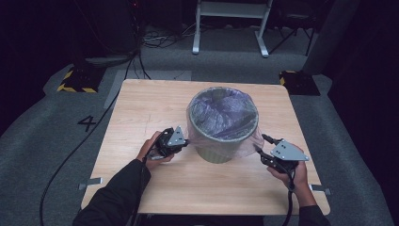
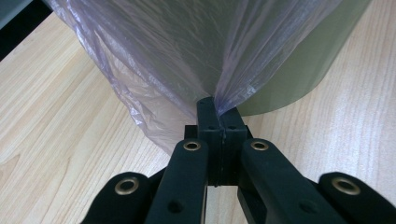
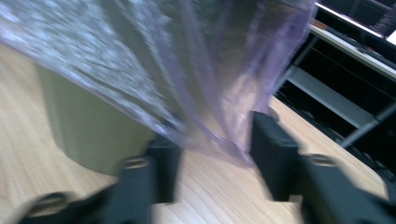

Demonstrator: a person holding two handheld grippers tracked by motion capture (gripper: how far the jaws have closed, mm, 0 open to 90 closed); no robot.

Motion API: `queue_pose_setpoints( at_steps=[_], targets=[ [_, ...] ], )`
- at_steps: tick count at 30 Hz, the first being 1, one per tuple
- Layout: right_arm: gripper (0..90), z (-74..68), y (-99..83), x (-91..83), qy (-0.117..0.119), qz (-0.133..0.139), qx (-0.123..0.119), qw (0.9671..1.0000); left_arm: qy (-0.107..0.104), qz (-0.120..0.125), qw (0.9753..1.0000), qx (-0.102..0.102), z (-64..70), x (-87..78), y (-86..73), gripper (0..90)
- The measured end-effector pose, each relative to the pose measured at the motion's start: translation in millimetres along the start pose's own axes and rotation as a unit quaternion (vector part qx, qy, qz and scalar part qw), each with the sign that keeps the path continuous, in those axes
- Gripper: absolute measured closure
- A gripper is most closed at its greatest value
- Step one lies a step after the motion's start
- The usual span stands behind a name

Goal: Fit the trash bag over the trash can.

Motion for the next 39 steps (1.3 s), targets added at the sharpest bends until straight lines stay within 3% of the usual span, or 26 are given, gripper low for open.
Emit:
queue_pose_setpoints(
  at_steps=[3,5,9,15,21,23,28,32,34,36,39],
  targets=[
    [82.6,-3.3,0.9,2.4,0.009,-0.002,-0.006,0.9999,-0.002,0.008,1.0,-0.004,-0.1,-2.5,1.0,90.0],
    [90.0,-6.2,1.1,3.2,0.017,-0.003,-0.009,0.9998,-0.005,0.015,0.9998,-0.01,-0.1,-4.8,1.5,90.0],
    [90.0,-8.1,-2.0,6.2,0.028,-0.02,-0.009,0.9994,-0.013,0.024,0.9994,-0.02,1.1,-6.7,0.6,90.0],
    [90.0,-6.2,-17.1,16.4,0.041,-0.057,0.007,0.9975,-0.017,0.005,0.9997,-0.017,4.2,0.1,-5.7,90.0],
    [90.0,-2.6,-32.1,31.2,0.058,-0.111,0.026,0.9918,-0.02,-0.018,0.9996,-0.01,2.8,8.5,-10.7,90.0],
    [90.0,-1.9,-34.9,37.8,0.058,-0.126,0.021,0.9901,-0.023,-0.022,0.9994,-0.015,1.1,10.5,-12.7,90.0],
    [90.0,-1.0,-40.6,52.1,0.068,-0.162,0.034,0.9839,-0.03,-0.029,0.9989,-0.024,-0.2,14.7,-15.4,90.0],
    [90.0,-0.3,-46.6,59.9,0.071,-0.182,0.045,0.9797,-0.028,-0.02,0.9987,-0.039,-2.2,14.1,-18.2,89.9],
    [90.0,1.2,-47.8,60.2,0.071,-0.185,0.051,0.9789,-0.018,-0.015,0.9985,-0.049,-3.9,11.1,-20.2,83.6],
    [90.0,4.4,-48.9,59.3,0.072,-0.183,0.06,0.9787,-0.01,0.005,0.9975,-0.07,-5.4,4.5,-21.8,70.2],
    [90.0,9.1,-51.8,56.0,0.075,-0.177,0.077,0.9783,-0.008,0.016,0.9951,-0.097,-6.1,-5.7,-23.2,39.6]
  ],
)
Point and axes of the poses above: each handheld gripper's, and its own axes: x roughly forward along the jaws, y roughly out of its top, z roughly to its right, the point moved 5 cm from there along x, roughly forward along the jaws, and after that the axes turned 13 degrees about x, right-handed, at the moved point
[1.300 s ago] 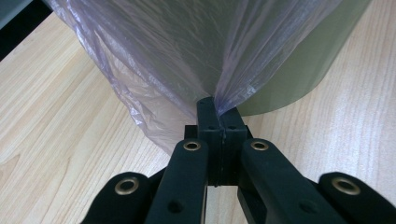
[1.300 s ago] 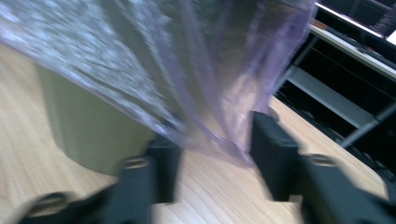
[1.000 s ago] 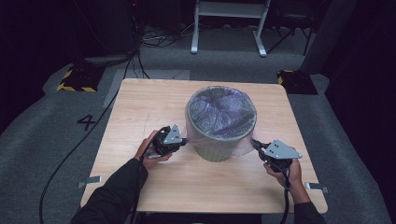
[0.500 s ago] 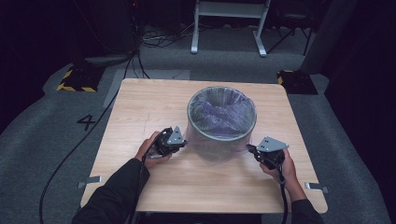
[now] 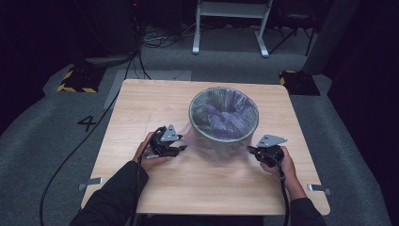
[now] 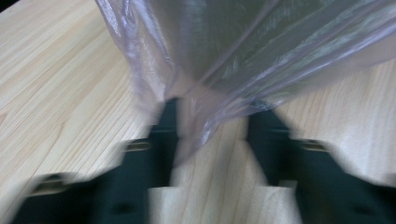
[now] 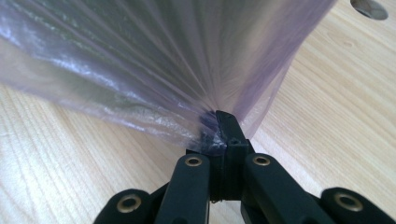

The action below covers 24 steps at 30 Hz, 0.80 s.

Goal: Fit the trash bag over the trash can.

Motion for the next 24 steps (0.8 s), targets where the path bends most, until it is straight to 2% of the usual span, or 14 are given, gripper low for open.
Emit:
queue_pose_setpoints(
  at_steps=[3,5,6,8,9,10,11,14,16,18,20,22,24],
  targets=[
    [88.5,1.8,-3.4,-4.6,0.012,0.004,0.007,0.9999,0.007,0.017,0.9997,-0.018,4.2,-14.8,-1.4,20.5],
    [72.8,4.3,-4.7,-9.8,0.014,0.014,0.014,0.9997,-0.008,0.031,0.9991,-0.028,9.6,-22.9,-3.6,15.9],
    [72.0,5.0,-5.7,-12.7,0.022,0.018,0.02,0.9994,-0.007,0.033,0.9991,-0.027,12.1,-26.4,-5.5,15.8],
    [63.5,6.2,-8.0,-18.0,0.029,0.023,0.02,0.9991,-0.007,0.035,0.999,-0.029,16.9,-30.9,-9.4,15.7],
    [59.6,6.9,-9.0,-21.3,0.035,0.028,0.023,0.9987,-0.024,0.032,0.9986,-0.036,19.7,-33.0,-12.5,15.5],
    [56.9,8.5,-10.4,-25.3,0.04,0.032,0.028,0.9983,-0.028,0.03,0.9985,-0.037,21.9,-34.6,-15.1,15.7],
    [51.4,9.9,-11.4,-28.2,0.04,0.036,0.032,0.998,-0.025,0.029,0.9985,-0.038,24.2,-35.6,-17.6,15.5],
    [48.7,11.3,-14.5,-35.6,0.048,0.044,0.033,0.9973,-0.025,0.016,0.9989,-0.037,30.5,-36.0,-25.2,15.6],
    [41.0,10.8,-16.8,-39.1,0.058,0.045,0.032,0.9968,-0.025,0.016,0.9988,-0.039,34.8,-36.1,-28.7,15.6],
    [33.8,10.4,-18.7,-40.4,0.056,0.042,0.029,0.9971,-0.026,0.005,0.9989,-0.037,38.3,-34.9,-30.9,15.6],
    [29.2,10.5,-19.5,-42.7,0.06,0.05,0.038,0.9962,-0.031,0.007,0.9984,-0.047,41.8,-34.7,-32.2,15.6],
    [22.9,10.9,-19.3,-45.7,0.057,0.059,0.042,0.9957,-0.029,-0.006,0.9987,-0.04,45.7,-33.1,-33.9,15.6],
    [20.6,11.9,-19.2,-49.7,0.054,0.064,0.053,0.9951,-0.034,-0.007,0.9986,-0.04,48.3,-33.1,-35.2,15.7]
  ],
)
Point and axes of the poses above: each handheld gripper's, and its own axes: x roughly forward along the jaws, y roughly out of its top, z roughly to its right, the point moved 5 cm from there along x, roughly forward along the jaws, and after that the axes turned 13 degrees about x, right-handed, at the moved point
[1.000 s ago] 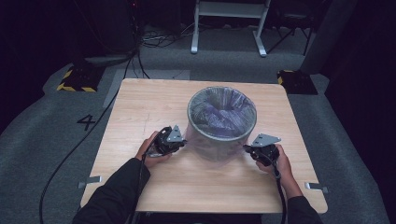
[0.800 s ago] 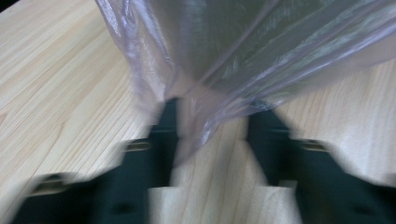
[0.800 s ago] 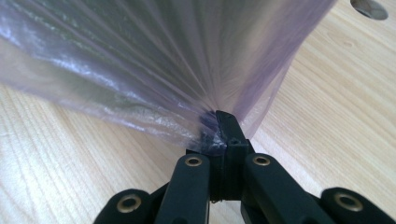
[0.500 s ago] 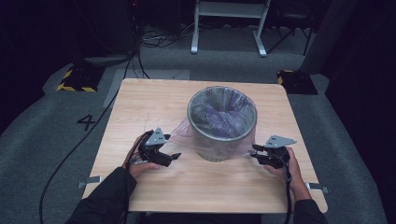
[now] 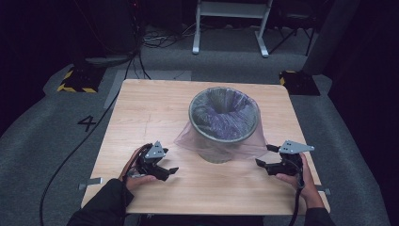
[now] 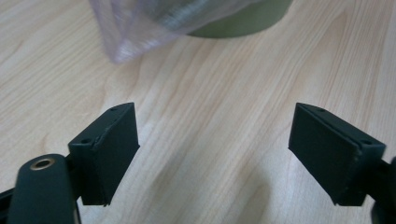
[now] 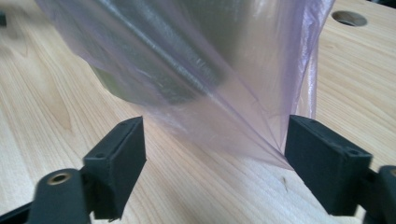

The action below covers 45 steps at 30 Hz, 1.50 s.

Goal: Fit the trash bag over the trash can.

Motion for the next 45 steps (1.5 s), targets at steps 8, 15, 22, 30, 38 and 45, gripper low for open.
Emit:
queue_pose_setpoints(
  at_steps=[8,15,22,30,38,45],
  targets=[
    [18.4,1.9,5.2,-15.9,-0.077,0.042,-0.019,0.9959,0.002,-0.028,0.9996,-0.001,4.0,3.0,-10.6,15.7],
    [18.0,-11.9,26.9,-24.4,-0.04,0.092,-0.027,0.9946,0.004,-0.041,0.9992,0.001,4.2,6.3,-15.1,15.7],
    [18.7,-18.3,40.3,-27.1,-0.027,0.097,-0.025,0.9946,-0.001,-0.038,0.9992,-0.006,2.4,5.2,-18.3,15.4],
    [18.8,-24.1,70.6,-35.0,-0.034,0.108,-0.017,0.9934,0.002,-0.041,0.9991,-0.009,1.7,5.7,-18.6,13.6],
    [19.2,-32.6,106.4,-42.8,-0.021,0.121,-0.018,0.9923,-0.001,-0.038,0.9993,-0.005,2.4,4.9,-18.8,15.1],
    [19.8,-37.4,133.3,-41.2,-0.02,0.125,-0.027,0.9916,-0.002,-0.038,0.9993,-0.006,3.0,4.5,-19.0,16.1]
  ],
)
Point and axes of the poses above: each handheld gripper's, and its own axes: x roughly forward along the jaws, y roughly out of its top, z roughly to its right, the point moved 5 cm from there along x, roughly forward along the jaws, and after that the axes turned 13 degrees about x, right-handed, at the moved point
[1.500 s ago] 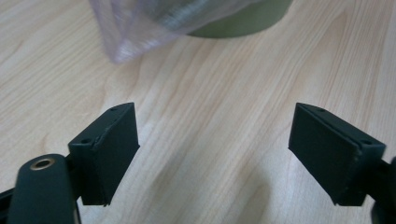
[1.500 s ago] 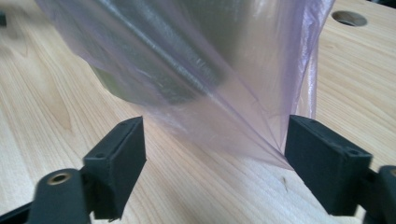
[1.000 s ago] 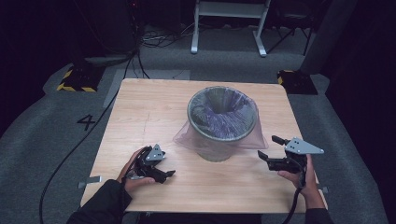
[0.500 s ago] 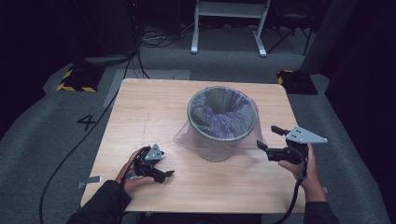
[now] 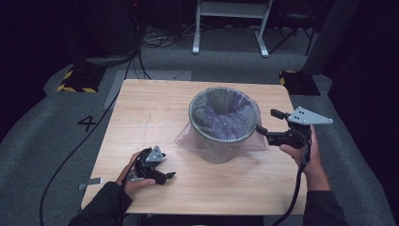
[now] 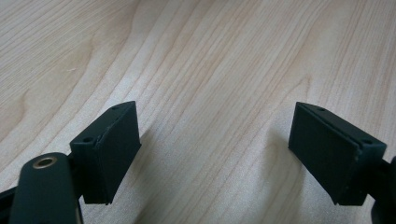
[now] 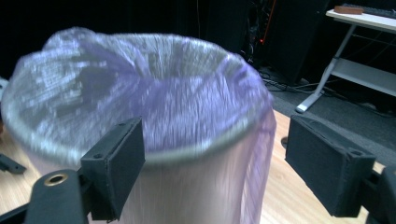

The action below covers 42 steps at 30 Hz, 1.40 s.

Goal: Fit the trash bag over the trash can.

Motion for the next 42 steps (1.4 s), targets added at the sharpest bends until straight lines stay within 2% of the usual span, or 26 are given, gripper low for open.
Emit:
queue_pose_setpoints(
  at_steps=[9,14,19,22,24,25,27,29,35,38,42],
  targets=[
    [19.7,-7.8,30.2,26.7,-0.004,-0.011,-0.006,0.9999,0.0,0.0,1.0,0.0,0.0,0.1,0.0,16.0],
    [19.9,-8.7,38.4,40.6,-0.007,-0.028,-0.003,0.9996,-0.001,0.0,1.0,0.001,-0.1,0.1,0.0,15.9],
    [20.4,-8.6,41.9,55.7,0.007,-0.044,0.008,0.999,-0.004,0.0,1.0,0.001,0.0,0.2,0.0,15.4],
    [20.6,-9.5,42.3,64.7,0.007,-0.051,0.008,0.9987,-0.004,0.0,1.0,0.001,0.0,0.2,0.1,15.3],
    [27.9,-10.8,41.3,71.0,0.014,-0.063,0.009,0.9979,-0.005,0.001,1.0,0.003,-0.1,0.3,0.2,15.4],
    [28.7,-11.7,40.7,73.1,0.02,-0.067,0.008,0.9975,-0.005,0.001,1.0,0.003,-0.1,0.3,0.1,15.3],
    [28.5,-13.3,38.7,79.3,0.026,-0.072,0.012,0.997,-0.006,0.001,1.0,0.004,-0.1,0.3,0.1,15.4],
    [28.0,-14.6,36.6,85.0,0.019,-0.08,0.009,0.9966,-0.006,0.001,1.0,0.005,-0.1,0.2,0.1,15.4],
    [28.0,-23.4,31.6,96.0,0.02,-0.102,-0.011,0.9945,-0.007,0.001,1.0,0.006,0.1,0.2,0.1,15.4],
    [29.2,-26.9,27.5,100.2,0.025,-0.12,-0.017,0.9923,-0.006,0.001,1.0,0.006,0.2,0.1,0.1,15.5],
    [29.5,-29.9,22.4,103.1,0.018,-0.15,-0.036,0.9879,-0.006,0.001,1.0,0.006,0.3,0.1,0.1,15.5]
  ],
)
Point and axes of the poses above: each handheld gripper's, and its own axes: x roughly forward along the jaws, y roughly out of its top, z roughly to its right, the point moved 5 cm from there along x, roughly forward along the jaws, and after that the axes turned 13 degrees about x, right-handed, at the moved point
